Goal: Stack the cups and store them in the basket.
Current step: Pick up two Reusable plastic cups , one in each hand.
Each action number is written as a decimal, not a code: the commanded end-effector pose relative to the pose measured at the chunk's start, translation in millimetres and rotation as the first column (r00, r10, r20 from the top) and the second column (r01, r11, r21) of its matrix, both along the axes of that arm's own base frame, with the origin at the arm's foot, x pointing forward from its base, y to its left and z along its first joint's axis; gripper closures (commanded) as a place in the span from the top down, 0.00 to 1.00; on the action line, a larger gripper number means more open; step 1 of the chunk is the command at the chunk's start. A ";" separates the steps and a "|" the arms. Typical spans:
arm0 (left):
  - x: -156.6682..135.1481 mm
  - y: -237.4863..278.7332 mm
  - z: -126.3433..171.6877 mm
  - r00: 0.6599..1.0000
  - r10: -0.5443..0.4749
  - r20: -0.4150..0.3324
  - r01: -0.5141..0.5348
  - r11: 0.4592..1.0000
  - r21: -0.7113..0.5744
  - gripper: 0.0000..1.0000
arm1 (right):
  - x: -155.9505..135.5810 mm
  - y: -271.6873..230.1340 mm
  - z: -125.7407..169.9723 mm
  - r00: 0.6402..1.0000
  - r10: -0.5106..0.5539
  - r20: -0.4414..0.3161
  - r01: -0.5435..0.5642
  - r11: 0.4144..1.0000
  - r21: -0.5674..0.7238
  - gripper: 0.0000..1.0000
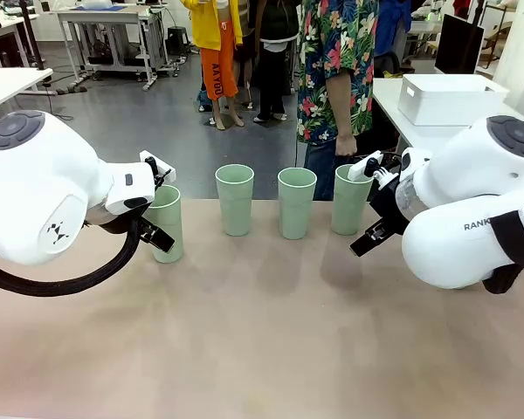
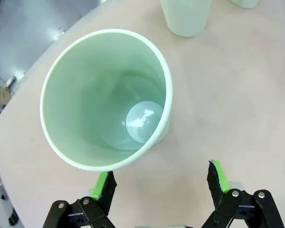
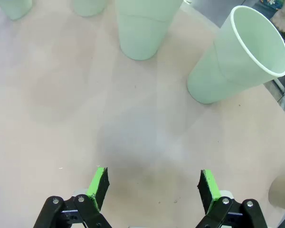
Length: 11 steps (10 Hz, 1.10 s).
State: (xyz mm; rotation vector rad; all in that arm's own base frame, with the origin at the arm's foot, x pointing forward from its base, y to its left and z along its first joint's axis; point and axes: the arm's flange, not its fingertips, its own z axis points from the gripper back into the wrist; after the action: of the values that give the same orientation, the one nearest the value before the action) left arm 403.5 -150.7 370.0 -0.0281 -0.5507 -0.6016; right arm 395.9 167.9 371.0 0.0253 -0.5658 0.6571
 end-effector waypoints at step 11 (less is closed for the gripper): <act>53.6 121.4 197.5 0.911 -0.412 0.025 0.405 0.879 -0.250 1.00 | 91.1 -186.7 169.9 0.950 0.289 0.117 -0.312 0.891 0.330 1.00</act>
State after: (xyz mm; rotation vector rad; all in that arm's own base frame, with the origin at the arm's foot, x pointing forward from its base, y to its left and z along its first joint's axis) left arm 443.1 -49.1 569.5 -0.3426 -0.6044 -0.8893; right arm 472.4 9.4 553.1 0.3425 -0.7542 0.8111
